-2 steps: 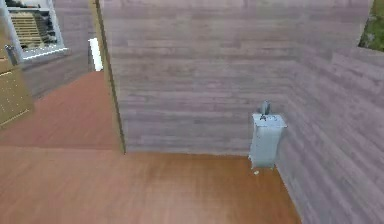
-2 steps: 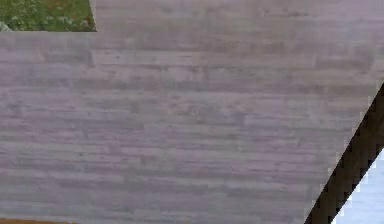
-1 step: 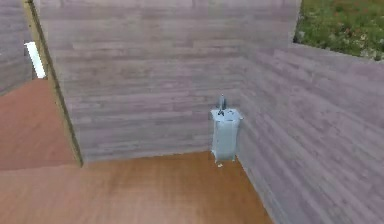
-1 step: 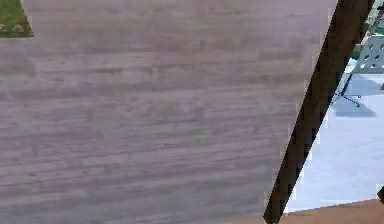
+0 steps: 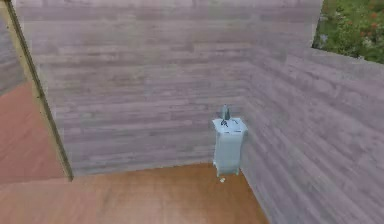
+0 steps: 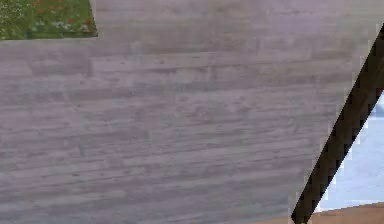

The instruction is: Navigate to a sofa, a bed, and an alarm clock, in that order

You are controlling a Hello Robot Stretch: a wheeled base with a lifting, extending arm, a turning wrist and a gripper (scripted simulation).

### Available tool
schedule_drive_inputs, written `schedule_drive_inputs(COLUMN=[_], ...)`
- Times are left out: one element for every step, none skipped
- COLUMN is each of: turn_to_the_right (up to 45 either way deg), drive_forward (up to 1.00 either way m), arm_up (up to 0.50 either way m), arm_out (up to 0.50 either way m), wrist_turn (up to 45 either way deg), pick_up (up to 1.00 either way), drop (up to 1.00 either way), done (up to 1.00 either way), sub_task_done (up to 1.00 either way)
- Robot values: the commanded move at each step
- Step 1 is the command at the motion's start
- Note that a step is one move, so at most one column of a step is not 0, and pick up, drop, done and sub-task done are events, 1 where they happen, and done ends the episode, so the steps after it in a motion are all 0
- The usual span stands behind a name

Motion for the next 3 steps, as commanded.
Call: schedule_drive_inputs(turn_to_the_right=[-6.0, 0.0, -45.0], drive_forward=[0.0, 0.3, 0.0], arm_up=[0.0, 0.0, 0.0], arm_out=[0.0, 0.0, 0.0], wrist_turn=[0.0, 0.0, 0.0], pick_up=[0.0, 0.0, 0.0], drop=[0.0, 0.0, 0.0], done=[0.0, 0.0, 0.0], sub_task_done=[0.0, 0.0, 0.0])
